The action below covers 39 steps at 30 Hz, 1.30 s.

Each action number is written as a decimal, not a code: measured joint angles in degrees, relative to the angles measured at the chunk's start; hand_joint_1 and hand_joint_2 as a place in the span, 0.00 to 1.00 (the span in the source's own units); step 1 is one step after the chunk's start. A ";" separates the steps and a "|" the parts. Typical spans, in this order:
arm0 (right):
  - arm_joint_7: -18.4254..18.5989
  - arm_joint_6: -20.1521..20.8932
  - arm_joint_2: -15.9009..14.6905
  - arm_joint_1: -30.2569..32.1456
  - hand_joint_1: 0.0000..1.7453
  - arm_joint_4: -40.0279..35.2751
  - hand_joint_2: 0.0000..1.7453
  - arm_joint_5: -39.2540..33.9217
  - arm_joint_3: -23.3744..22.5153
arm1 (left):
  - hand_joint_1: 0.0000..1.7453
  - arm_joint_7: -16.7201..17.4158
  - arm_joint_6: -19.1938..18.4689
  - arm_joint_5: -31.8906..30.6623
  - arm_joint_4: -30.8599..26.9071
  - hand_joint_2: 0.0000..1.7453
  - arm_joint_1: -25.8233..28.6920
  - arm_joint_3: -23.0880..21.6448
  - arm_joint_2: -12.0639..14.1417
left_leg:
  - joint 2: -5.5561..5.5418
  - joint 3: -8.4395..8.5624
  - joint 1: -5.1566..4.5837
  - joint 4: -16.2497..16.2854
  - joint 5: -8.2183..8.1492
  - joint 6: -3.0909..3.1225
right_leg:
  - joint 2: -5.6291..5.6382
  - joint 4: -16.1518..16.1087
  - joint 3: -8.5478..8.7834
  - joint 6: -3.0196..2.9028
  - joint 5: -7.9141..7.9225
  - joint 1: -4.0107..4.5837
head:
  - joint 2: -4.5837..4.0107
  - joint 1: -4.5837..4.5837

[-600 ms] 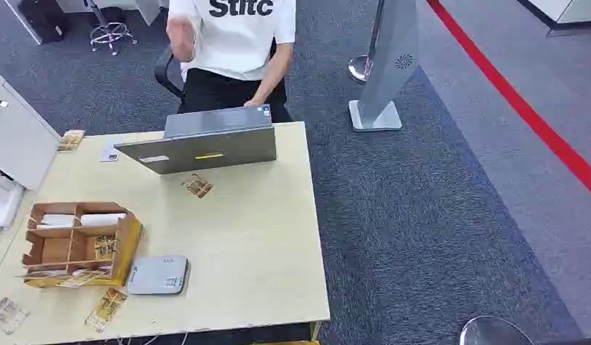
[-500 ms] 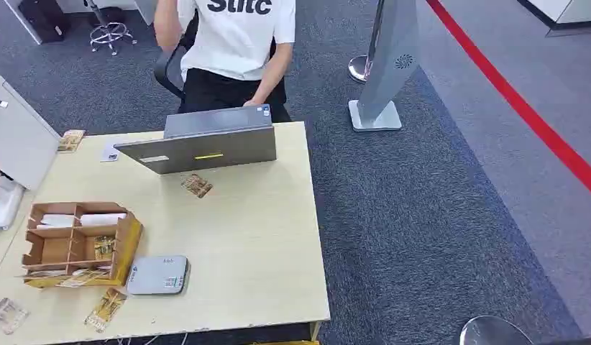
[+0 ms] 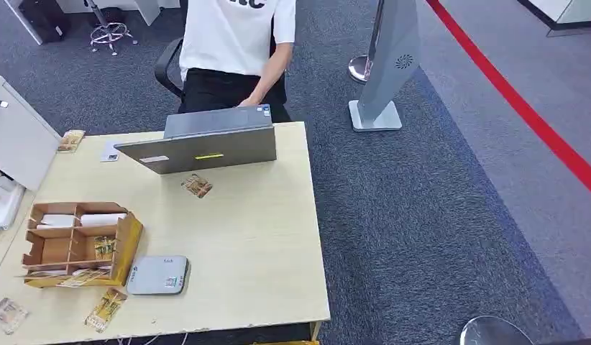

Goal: Pass the card to the sensor for recognition and then transmit it.

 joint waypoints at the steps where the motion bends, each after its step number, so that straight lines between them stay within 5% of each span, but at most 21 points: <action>1: 0.49 -0.07 -0.44 0.75 0.00 -0.95 1.00 -1.15 -0.75 | 0.00 -0.15 0.09 0.82 0.00 1.00 -0.09 -0.04 -0.20 | 0.00 0.00 0.00 0.00 -0.01 0.02 | 0.00 0.00 0.00 0.00 0.00 0.00 | 0.02 0.00; 9: 4.68 -1.20 -3.61 6.46 0.00 -8.02 1.00 -10.47 -5.97 | 0.00 -1.25 0.76 7.15 0.00 1.00 -0.72 -0.48 -0.79 | -0.05 0.07 -0.16 0.01 -0.08 0.12 | -0.03 0.00 -0.02 0.14 -0.09 -0.13 | 0.00 -0.09; 10: 5.08 -1.42 -4.05 7.39 0.00 -8.80 0.00 -11.58 -6.76 | 0.00 -1.33 0.85 8.03 0.00 1.00 -0.86 -0.53 -0.94 | -0.04 0.07 -0.15 0.01 -0.08 0.13 | -0.03 -0.01 -0.02 0.14 -0.09 -0.13 | 0.00 -0.11; 13: 7.04 -2.12 -5.56 10.44 0.00 -12.62 0.00 -15.77 -9.69 | 0.00 -1.86 0.98 10.85 0.00 1.00 -1.21 -0.57 -1.40 | -0.04 0.05 -0.18 0.01 -0.09 0.15 | -0.03 -0.01 0.07 0.15 -0.10 -0.15 | 0.00 -0.07; 14: 7.52 -2.41 -5.84 11.17 0.00 -13.61 1.00 -16.87 -10.39 | 0.00 -2.01 1.03 11.66 0.00 1.00 -1.28 -0.57 -1.62 | -0.03 0.06 -0.19 0.01 -0.10 0.16 | -0.02 -0.01 0.08 0.15 -0.10 -0.15 | 0.00 -0.04; 39: 22.91 -13.47 -10.65 24.21 0.00 -42.32 1.00 -45.26 -28.40 | 0.00 -8.44 -3.89 38.35 -4.00 1.00 -2.33 4.52 -6.54 | -0.01 0.15 -0.35 0.04 -0.18 0.32 | -0.03 -0.01 0.16 0.26 -0.15 -0.29 | 0.00 -0.04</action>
